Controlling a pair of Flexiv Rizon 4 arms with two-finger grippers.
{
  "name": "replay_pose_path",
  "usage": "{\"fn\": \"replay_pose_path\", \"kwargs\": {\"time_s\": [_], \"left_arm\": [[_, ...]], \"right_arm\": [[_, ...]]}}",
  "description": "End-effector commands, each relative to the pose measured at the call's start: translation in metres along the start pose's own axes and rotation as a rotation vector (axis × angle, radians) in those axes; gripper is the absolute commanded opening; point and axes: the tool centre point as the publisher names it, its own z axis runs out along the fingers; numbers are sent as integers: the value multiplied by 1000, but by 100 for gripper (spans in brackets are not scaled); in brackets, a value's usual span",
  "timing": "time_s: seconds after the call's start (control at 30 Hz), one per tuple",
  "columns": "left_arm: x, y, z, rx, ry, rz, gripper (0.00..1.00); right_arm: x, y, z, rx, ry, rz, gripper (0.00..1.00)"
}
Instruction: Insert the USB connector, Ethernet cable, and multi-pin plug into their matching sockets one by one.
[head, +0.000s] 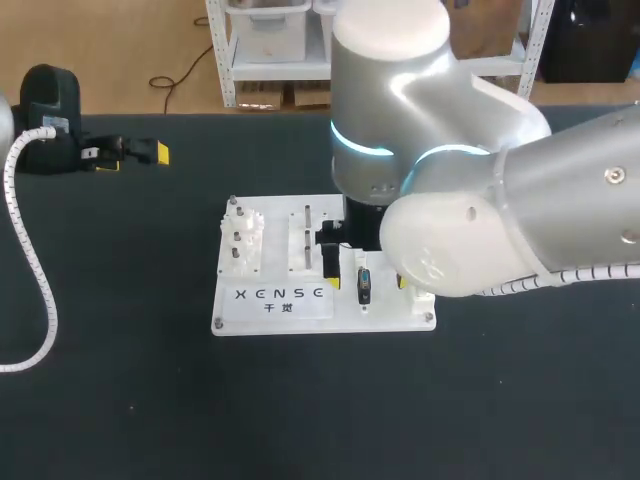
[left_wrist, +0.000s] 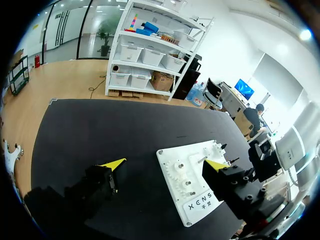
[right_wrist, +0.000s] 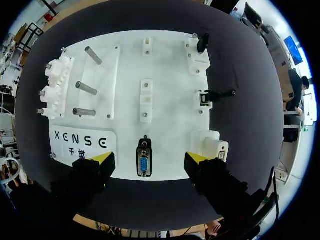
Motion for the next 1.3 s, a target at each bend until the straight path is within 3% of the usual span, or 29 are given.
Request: {"fn": "replay_pose_path", "kwargs": {"time_s": [0.03, 0.23, 1.03, 1.3], "left_arm": [[0, 0, 0, 0, 0, 0, 100], [0, 0, 0, 0, 0, 0, 100], [0, 0, 0, 0, 0, 0, 100], [0, 0, 0, 0, 0, 0, 100]], "right_arm": [[-1, 4, 5, 6, 10, -5, 45], [2, 5, 13, 6, 27, -16, 38], [0, 6, 19, -27, 68, -5, 31], [-1, 6, 19, -26, 68, -4, 15]]}}
